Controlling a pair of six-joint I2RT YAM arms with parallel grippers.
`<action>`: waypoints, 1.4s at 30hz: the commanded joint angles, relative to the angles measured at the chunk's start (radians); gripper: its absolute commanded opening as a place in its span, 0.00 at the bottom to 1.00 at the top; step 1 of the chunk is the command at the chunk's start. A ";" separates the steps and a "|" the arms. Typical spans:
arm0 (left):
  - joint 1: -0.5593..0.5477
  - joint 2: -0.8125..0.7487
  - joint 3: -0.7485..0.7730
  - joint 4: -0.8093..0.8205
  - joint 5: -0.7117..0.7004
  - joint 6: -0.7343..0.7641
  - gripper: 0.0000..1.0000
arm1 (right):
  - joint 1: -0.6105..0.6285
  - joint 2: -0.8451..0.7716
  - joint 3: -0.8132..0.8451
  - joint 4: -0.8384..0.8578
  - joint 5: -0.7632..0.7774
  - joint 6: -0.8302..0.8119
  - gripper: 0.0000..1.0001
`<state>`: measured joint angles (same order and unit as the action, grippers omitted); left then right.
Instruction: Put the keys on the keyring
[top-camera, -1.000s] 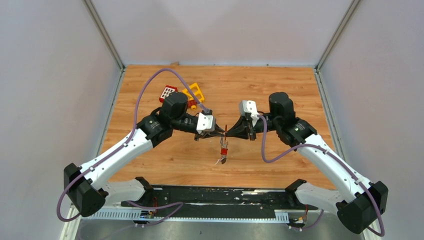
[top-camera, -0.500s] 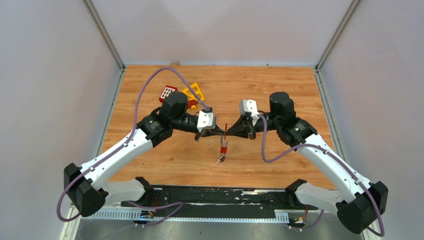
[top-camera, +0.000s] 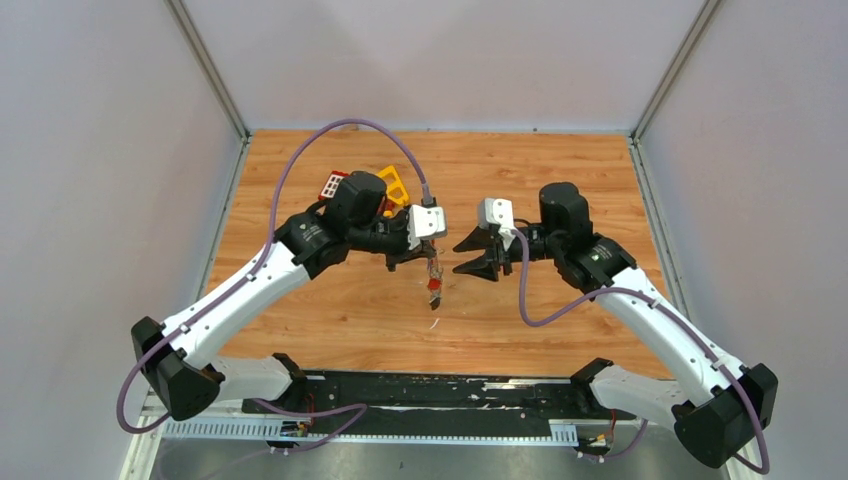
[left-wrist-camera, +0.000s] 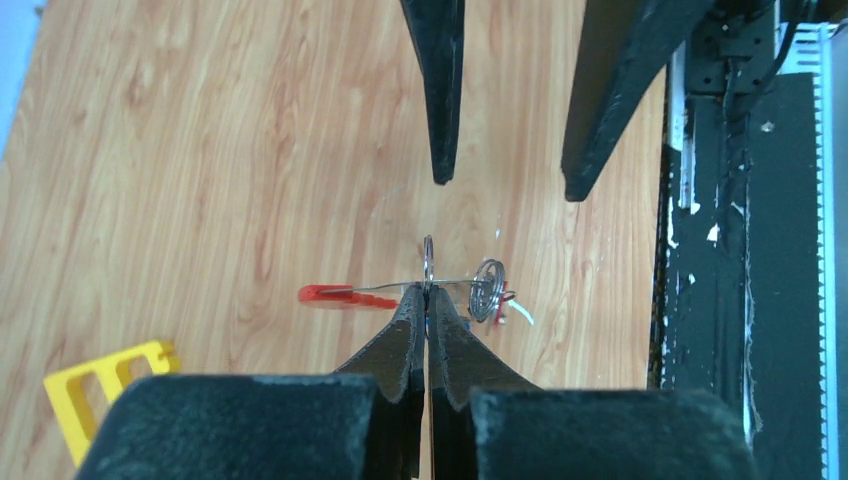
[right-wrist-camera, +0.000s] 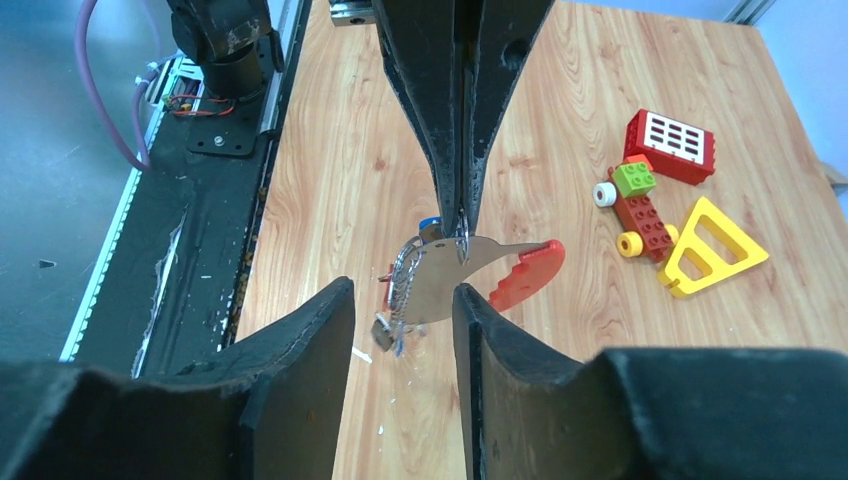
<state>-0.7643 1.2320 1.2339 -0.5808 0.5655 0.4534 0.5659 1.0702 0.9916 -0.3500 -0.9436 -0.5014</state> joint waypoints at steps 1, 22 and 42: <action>-0.028 0.018 0.091 -0.153 -0.130 -0.044 0.00 | -0.002 -0.003 0.055 0.013 -0.010 -0.026 0.42; -0.052 0.054 0.171 -0.223 -0.067 -0.153 0.00 | 0.018 0.125 0.028 0.216 -0.128 0.150 0.37; -0.053 0.041 0.135 -0.172 -0.044 -0.164 0.00 | 0.039 0.169 0.012 0.230 -0.160 0.164 0.16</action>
<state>-0.8116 1.2907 1.3685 -0.8078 0.4961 0.3107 0.5964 1.2362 0.9951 -0.1566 -1.0733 -0.3454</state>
